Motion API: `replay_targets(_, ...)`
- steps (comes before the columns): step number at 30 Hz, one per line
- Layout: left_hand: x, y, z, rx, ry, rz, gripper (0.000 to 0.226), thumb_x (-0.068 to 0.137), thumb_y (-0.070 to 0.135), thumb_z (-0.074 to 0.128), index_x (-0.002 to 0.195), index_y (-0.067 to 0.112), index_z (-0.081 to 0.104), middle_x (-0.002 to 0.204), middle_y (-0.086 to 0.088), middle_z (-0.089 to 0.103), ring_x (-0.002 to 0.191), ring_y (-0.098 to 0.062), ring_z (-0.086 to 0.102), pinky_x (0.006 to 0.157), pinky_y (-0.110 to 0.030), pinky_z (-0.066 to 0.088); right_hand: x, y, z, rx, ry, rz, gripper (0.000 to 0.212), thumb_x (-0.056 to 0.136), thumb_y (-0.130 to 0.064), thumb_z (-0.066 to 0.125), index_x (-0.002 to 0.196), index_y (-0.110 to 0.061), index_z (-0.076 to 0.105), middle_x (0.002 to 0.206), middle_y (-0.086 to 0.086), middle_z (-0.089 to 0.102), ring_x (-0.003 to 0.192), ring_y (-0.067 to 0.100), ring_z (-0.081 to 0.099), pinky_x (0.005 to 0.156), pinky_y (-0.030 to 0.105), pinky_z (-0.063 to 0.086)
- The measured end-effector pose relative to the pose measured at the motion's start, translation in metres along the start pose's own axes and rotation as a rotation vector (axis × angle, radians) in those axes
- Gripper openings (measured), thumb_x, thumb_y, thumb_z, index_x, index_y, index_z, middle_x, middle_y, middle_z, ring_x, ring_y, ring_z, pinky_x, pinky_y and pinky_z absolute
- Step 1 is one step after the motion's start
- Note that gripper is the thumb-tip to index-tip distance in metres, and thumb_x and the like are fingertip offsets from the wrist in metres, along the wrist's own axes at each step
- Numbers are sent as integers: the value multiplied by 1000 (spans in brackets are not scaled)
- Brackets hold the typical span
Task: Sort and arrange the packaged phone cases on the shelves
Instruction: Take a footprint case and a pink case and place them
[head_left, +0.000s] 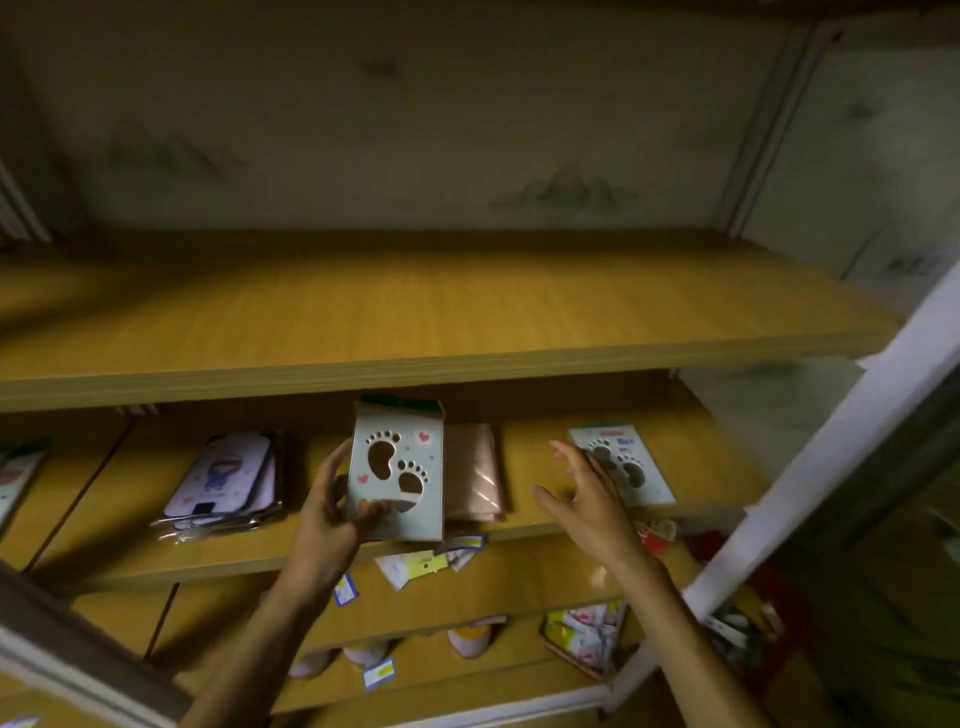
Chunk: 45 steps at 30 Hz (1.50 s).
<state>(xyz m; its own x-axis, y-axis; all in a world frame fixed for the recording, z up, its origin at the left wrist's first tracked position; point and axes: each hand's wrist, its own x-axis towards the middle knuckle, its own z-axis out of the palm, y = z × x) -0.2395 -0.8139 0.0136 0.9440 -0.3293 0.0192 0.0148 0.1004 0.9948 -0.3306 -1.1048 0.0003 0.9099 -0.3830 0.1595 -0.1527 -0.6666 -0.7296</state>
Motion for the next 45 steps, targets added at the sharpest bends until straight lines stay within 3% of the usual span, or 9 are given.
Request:
replay_targets(4,-3,-4,39,-20,-46,-26,71,76,5,70,127,49,46,121,3,63,104,-19,67,73,-35,60,-15,27,-35,14,-12,5,60,84,-44,66,137,-37,38,140,-12,44,127,9,43,99,35,44)
replay_targets(7,1,-5,68,-32,-86,-33,72,79,-3,67,129,44,45,123,2,60,104,-18,65,69,-34,60,-25,43,-56,26,34,3,57,83,-38,68,132,-45,41,134,-22,46,120,3,47,92,22,44)
replay_targets(13,20,-12,134,17,-176,-24,64,80,-2,69,129,32,45,120,-3,62,101,-15,67,74,-39,61,-31,76,-87,35,54,157,58,83,-36,69,134,-40,41,135,-13,49,119,9,47,95,38,50)
replay_targets(17,39,-24,177,9,-231,-35,68,80,-10,67,136,19,41,128,-7,57,114,-23,60,89,-52,55,-25,90,-104,-27,83,163,57,82,-38,70,131,-45,40,118,-33,47,118,7,46,93,35,49)
replay_targets(21,53,-42,211,19,-247,-98,69,81,-8,67,137,21,39,124,-6,57,116,-27,58,94,-54,52,-12,101,-113,-64,86,225,63,82,-45,68,138,-38,39,133,-15,46,124,8,42,95,34,46)
replay_targets(30,68,-73,255,114,-182,-216,77,79,-10,67,138,28,34,115,1,55,105,-19,60,74,-26,57,9,125,-132,-45,10,160,60,86,-41,63,140,-38,35,139,-13,44,127,10,41,101,38,43)
replay_targets(36,60,-69,282,335,-133,-130,76,81,2,71,143,15,31,129,-7,55,114,-26,58,90,-43,55,19,141,-147,-39,-65,87,58,87,-45,61,138,-45,33,129,-20,42,125,9,41,94,32,42)
replay_targets(40,53,-64,293,643,-79,26,64,79,14,75,134,13,43,125,-12,59,110,-27,58,81,-30,52,21,147,-152,-33,-86,48,58,88,-45,60,138,-46,32,135,-14,43,121,6,40,90,29,40)
replay_targets(45,40,-57,285,949,-3,165,81,79,34,74,145,11,33,138,-12,48,123,-29,43,99,-39,42,20,149,-156,-20,-122,0,57,88,-47,59,138,-45,32,138,-12,43,126,10,41,91,31,43)
